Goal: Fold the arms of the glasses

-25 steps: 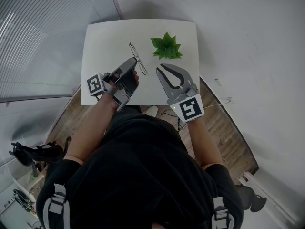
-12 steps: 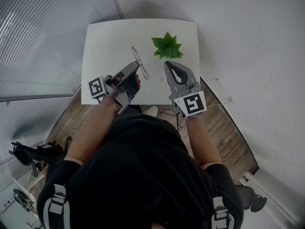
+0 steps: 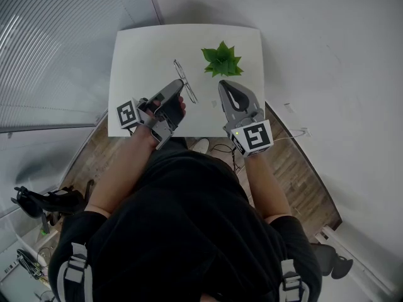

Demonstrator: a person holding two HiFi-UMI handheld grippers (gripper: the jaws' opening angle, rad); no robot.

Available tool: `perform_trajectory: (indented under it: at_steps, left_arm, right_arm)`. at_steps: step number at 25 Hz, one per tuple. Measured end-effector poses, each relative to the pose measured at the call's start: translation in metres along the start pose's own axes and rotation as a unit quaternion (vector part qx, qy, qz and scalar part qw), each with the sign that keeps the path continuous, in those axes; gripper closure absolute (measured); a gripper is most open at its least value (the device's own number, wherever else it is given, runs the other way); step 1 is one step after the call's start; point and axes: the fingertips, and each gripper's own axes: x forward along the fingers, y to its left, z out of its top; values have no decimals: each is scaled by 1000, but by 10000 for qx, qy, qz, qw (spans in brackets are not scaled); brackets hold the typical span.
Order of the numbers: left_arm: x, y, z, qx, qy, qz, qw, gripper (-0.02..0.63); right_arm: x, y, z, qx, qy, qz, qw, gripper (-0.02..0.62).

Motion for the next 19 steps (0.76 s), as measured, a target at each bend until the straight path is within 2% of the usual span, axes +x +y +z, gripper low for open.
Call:
perform_trajectory:
  at_steps: [19]
  left_arm:
    - [-6, -5, 1, -29, 32, -39, 10000, 594]
  right_arm:
    - [0, 6, 4, -8, -12, -60, 10000, 584]
